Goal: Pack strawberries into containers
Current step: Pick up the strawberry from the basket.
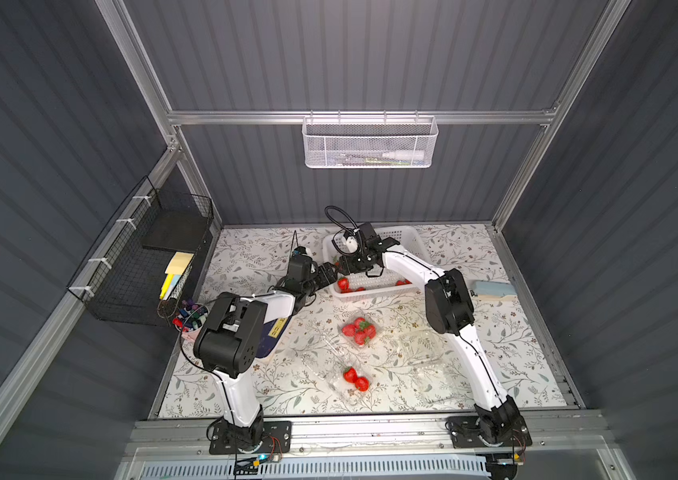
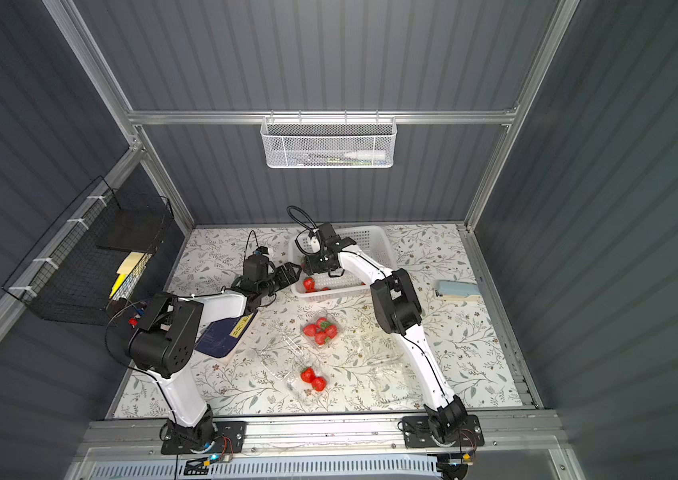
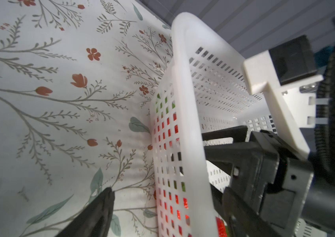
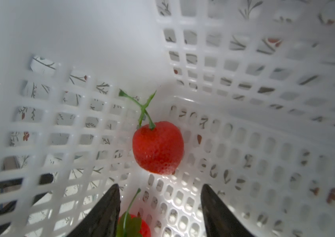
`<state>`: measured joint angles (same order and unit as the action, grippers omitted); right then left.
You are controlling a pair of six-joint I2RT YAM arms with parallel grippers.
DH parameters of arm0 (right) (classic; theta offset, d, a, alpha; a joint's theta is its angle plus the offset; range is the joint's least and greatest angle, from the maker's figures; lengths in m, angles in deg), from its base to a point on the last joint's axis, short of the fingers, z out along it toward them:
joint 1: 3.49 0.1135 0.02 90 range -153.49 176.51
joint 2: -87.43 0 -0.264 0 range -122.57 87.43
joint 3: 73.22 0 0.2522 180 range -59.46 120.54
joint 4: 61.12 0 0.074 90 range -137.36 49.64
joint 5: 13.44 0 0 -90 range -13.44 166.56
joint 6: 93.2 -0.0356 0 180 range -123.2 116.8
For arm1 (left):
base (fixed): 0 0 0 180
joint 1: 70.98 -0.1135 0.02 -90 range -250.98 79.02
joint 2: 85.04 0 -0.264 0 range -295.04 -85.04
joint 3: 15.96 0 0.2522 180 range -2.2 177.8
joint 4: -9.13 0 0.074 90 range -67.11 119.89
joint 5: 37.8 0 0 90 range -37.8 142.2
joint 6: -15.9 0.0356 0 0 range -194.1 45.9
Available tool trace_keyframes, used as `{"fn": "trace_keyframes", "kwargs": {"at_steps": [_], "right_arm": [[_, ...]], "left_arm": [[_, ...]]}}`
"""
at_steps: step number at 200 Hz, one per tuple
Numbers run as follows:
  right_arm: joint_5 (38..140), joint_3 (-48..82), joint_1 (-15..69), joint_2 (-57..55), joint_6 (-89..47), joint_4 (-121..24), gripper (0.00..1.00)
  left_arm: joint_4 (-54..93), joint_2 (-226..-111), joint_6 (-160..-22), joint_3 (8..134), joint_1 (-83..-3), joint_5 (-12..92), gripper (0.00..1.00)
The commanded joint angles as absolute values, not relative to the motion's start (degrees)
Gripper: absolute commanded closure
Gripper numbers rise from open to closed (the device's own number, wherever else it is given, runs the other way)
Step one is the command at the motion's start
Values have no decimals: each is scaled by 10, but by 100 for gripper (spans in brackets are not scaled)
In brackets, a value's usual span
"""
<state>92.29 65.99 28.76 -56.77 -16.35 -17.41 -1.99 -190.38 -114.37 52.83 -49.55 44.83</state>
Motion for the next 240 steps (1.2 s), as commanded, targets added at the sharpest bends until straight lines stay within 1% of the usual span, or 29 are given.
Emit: {"fn": "trace_keyframes", "kwargs": {"at_steps": [1, 28, 56, 89, 123, 162, 183, 240], "right_arm": [[926, 653, 289, -578, -183, -228, 37], [920, 663, 292, -594, -188, -261, 37], [912, 703, 294, -626, -186, -220, 40], [916, 684, 295, -629, -193, -228, 51], [916, 655, 295, -612, -197, -266, 60], [907, 594, 291, -552, -181, -309, 72], [905, 544, 285, -505, -177, -334, 76], [907, 427, 277, -379, -177, -351, 81]], "left_arm": [[-29, -1917, -1146, 549, -491, 437, 16], [-29, -1921, -1147, 553, -489, 435, 16], [-26, -1920, -1144, 554, -489, 437, 16], [-23, -1923, -1142, 554, -489, 437, 16], [-22, -1917, -1143, 551, -489, 440, 16], [-9, -1907, -1135, 551, -489, 448, 17], [3, -1900, -1130, 553, -489, 446, 17], [33, -1841, -1125, 553, -490, 467, 17]]}}
